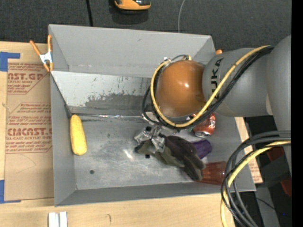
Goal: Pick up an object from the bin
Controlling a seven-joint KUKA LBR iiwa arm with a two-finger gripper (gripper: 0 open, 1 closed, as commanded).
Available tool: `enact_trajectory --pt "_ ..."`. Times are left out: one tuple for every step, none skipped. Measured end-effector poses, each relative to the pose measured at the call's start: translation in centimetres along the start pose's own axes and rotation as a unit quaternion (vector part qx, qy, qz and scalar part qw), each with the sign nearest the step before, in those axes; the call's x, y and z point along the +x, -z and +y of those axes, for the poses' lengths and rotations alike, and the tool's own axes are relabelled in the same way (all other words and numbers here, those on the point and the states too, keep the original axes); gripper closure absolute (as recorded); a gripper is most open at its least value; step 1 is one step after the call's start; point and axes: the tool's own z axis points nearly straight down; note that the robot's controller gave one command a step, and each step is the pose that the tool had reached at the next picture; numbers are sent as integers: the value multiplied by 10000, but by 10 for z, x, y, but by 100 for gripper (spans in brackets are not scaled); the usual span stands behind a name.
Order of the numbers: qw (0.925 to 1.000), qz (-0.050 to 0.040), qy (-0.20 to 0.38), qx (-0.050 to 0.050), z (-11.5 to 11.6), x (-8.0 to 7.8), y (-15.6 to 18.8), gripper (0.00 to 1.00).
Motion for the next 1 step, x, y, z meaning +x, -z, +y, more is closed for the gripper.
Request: enact_trajectory --pt "9995 -3 324 -7 1 -1 1 100"
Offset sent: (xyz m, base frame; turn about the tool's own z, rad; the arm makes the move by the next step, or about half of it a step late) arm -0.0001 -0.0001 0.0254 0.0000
